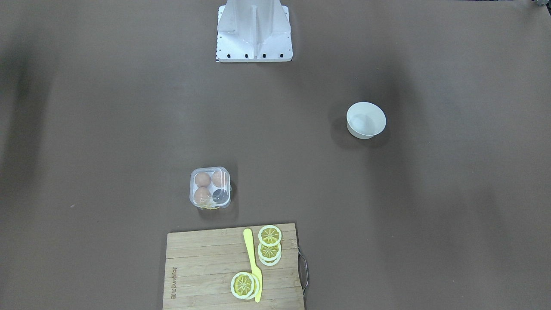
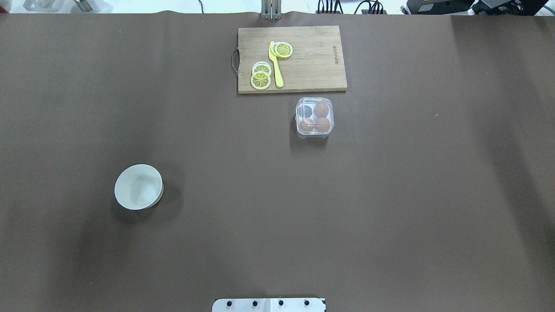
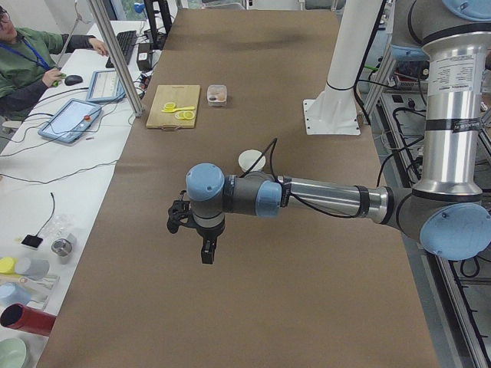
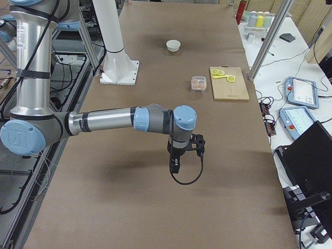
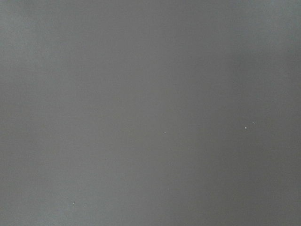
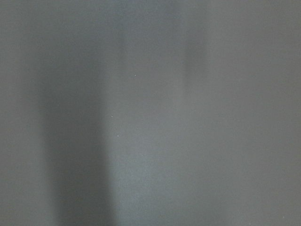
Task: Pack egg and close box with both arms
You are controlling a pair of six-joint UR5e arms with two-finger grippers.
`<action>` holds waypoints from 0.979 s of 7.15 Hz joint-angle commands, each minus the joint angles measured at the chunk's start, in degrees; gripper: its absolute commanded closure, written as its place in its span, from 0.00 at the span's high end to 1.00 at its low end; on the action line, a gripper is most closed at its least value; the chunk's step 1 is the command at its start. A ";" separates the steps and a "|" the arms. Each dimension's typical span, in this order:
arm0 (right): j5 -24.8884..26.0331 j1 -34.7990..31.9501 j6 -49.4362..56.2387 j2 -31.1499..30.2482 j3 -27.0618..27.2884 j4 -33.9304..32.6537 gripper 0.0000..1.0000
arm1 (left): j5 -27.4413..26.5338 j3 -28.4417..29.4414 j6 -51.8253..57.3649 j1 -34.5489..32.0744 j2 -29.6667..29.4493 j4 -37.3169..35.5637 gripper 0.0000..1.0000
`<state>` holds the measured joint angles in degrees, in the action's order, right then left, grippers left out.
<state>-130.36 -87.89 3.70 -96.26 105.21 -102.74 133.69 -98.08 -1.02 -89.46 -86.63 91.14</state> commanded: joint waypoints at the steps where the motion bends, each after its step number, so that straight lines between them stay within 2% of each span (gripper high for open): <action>1: 0.02 0.00 -0.01 -0.24 0.17 -0.01 1.00 | 0.26 0.79 -0.12 0.07 0.94 4.31 0.99; 7: -0.16 0.00 -0.10 -0.59 -0.44 2.28 1.00 | 0.26 0.79 -0.12 0.07 0.85 4.49 0.99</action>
<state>-130.45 -87.89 3.62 -96.77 104.83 -100.81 133.94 -97.25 -1.14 -89.43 -85.83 95.62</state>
